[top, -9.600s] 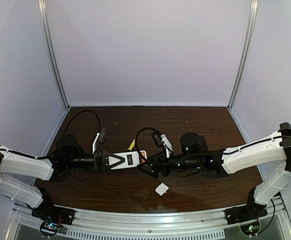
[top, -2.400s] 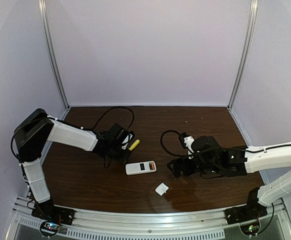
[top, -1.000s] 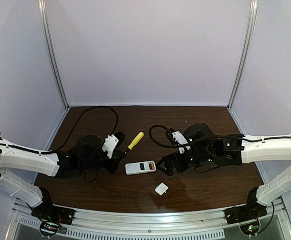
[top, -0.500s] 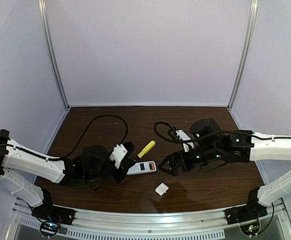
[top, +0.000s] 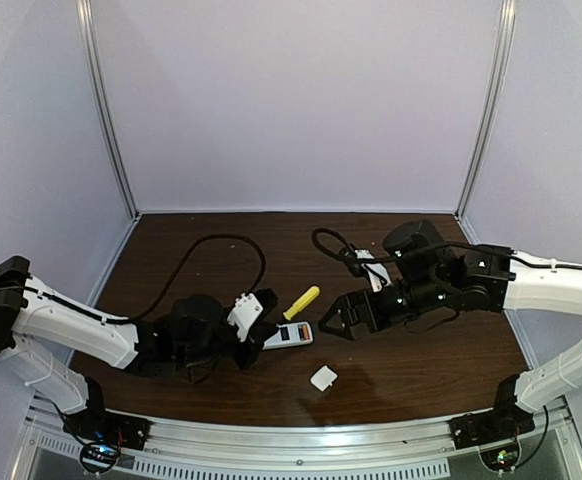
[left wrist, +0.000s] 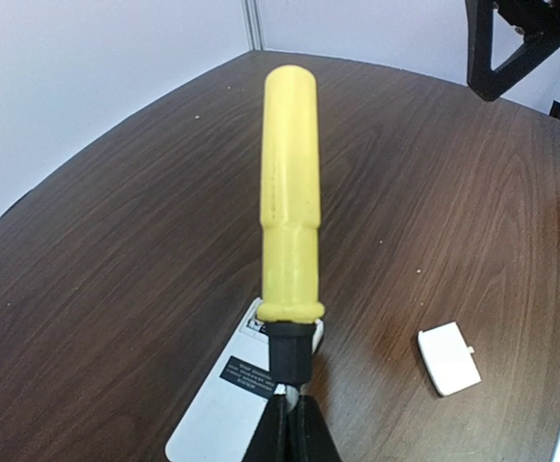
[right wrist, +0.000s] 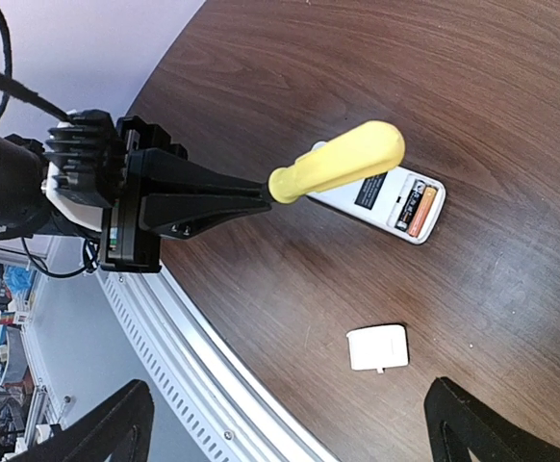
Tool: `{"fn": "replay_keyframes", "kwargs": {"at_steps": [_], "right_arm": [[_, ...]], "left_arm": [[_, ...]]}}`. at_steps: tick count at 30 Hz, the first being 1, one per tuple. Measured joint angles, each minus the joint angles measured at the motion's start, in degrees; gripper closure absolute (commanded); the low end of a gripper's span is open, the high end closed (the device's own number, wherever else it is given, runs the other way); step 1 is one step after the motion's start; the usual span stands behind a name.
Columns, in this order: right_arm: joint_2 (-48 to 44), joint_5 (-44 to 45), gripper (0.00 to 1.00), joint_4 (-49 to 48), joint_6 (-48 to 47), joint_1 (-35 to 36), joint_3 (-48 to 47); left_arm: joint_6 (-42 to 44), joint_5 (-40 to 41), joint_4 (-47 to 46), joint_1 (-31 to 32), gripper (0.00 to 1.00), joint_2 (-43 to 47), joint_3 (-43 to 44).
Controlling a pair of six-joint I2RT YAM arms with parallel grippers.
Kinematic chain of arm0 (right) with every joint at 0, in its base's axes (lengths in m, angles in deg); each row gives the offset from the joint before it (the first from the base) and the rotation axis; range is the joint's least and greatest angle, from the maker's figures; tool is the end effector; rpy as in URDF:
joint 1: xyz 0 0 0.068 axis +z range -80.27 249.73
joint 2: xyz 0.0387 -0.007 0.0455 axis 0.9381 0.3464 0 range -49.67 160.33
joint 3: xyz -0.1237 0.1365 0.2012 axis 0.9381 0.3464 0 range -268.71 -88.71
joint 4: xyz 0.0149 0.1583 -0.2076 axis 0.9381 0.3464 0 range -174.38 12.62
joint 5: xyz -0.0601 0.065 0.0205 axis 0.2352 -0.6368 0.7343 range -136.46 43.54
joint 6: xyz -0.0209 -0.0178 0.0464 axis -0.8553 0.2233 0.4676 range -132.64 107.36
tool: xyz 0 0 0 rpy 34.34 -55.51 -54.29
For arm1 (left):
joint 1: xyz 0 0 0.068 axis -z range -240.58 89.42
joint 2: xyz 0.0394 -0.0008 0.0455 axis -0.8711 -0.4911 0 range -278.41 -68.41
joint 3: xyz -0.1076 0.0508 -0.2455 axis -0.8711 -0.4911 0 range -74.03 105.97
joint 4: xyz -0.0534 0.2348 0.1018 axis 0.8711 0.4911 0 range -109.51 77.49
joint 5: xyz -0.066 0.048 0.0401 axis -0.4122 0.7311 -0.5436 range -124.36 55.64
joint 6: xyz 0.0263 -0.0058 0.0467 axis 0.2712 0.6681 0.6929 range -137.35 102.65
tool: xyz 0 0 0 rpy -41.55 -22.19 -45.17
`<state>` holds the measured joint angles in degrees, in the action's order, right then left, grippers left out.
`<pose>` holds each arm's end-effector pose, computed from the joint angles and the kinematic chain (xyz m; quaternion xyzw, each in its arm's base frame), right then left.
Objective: Unload the batteries from the remote control
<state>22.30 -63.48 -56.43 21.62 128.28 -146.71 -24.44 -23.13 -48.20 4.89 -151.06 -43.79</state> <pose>0.1323 0.2365 0.2914 -0.2489 0.8703 0.3850 0.1800 0.1237 -0.2546 0.1740 0.3598 0.7535 -0.2560 0.4870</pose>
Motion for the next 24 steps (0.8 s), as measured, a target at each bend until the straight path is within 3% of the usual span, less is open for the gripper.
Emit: {"fn": "replay_keyframes", "kwargs": {"at_steps": [24], "right_arm": [[5.64,-9.2,0.02,2.1,2.6,-3.04,-2.91]], "left_arm": [[4.13,-5.38,-4.26,2.8,1.0,0.0,-0.13]]}}
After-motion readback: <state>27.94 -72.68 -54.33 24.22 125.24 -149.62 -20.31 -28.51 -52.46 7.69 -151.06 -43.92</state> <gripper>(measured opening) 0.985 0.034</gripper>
